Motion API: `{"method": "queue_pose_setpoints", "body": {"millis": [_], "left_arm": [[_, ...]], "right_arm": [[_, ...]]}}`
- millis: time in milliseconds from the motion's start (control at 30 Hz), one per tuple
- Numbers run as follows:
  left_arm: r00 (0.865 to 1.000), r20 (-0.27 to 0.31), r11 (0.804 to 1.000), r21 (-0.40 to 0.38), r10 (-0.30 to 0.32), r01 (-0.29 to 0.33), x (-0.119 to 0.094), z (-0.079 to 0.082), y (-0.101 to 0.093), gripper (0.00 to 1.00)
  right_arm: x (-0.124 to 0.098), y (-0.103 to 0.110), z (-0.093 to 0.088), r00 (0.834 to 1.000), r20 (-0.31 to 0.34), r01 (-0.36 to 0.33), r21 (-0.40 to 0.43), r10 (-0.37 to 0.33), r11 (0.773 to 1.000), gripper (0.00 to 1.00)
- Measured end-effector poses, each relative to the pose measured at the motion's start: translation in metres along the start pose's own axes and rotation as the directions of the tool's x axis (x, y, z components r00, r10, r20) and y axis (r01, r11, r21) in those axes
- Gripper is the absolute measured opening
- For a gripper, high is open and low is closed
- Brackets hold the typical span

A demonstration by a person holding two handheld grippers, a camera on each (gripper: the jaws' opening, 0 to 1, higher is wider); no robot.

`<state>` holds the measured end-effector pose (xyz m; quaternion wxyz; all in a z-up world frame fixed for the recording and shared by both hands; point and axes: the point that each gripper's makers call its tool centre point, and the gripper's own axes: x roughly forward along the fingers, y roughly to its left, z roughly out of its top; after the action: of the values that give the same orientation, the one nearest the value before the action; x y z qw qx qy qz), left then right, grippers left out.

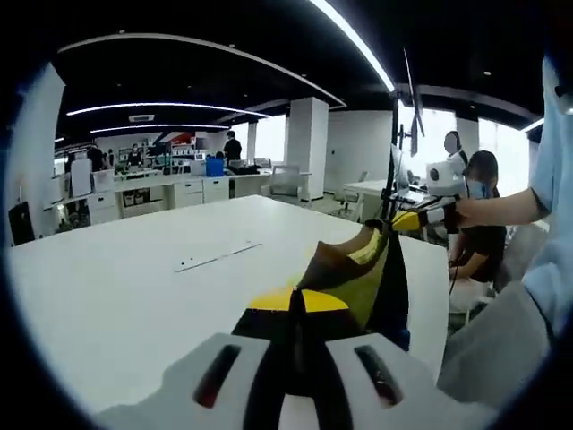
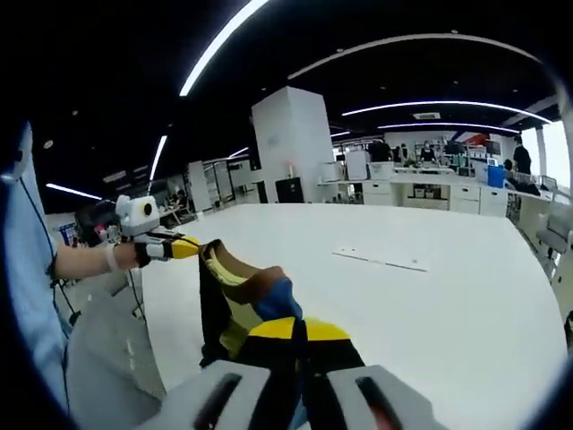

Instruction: Fold the garment on the visible template until the final outline fits inside the template.

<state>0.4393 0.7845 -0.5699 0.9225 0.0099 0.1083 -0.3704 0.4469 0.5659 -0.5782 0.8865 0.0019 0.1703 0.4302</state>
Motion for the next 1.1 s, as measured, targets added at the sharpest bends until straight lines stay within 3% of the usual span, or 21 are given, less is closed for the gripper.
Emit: {"method": "queue_pose_setpoints", "body": {"millis": [67, 500, 567, 767, 900, 1100], "left_arm": [[1.000, 0.024, 1.000, 0.003, -0.001, 0.001, -0.004, 0.012, -0.003, 0.00], [0.992, 0.128, 0.999, 0.037, -0.012, 0.007, -0.036, 0.072, -0.012, 0.00], [0.989, 0.151, 0.999, 0.037, -0.011, 0.006, -0.042, 0.082, -0.012, 0.00], [0.977, 0.208, 0.998, 0.054, -0.035, 0.024, -0.058, 0.108, -0.011, 0.00], [0.964, 0.260, 0.997, 0.067, -0.058, 0.042, -0.065, 0.126, -0.013, 0.00], [0.932, 0.354, 0.996, 0.056, -0.079, 0.063, -0.076, 0.158, -0.016, 0.00]], "right_arm": [[-0.005, 0.004, 0.009, 1.000, 0.013, 0.001, -0.034, 0.000, 0.999, 0.00], [-0.032, 0.035, 0.077, 0.986, 0.153, -0.050, -0.070, 0.061, 0.996, 0.00], [-0.035, 0.042, 0.087, 0.982, 0.173, -0.050, -0.117, 0.070, 0.992, 0.00], [-0.047, 0.054, 0.119, 0.964, 0.247, -0.065, -0.146, 0.100, 0.987, 0.00], [-0.053, 0.053, 0.138, 0.949, 0.295, -0.064, -0.161, 0.110, 0.985, 0.00], [-0.065, 0.058, 0.165, 0.920, 0.367, -0.077, -0.179, 0.139, 0.981, 0.00]]}}
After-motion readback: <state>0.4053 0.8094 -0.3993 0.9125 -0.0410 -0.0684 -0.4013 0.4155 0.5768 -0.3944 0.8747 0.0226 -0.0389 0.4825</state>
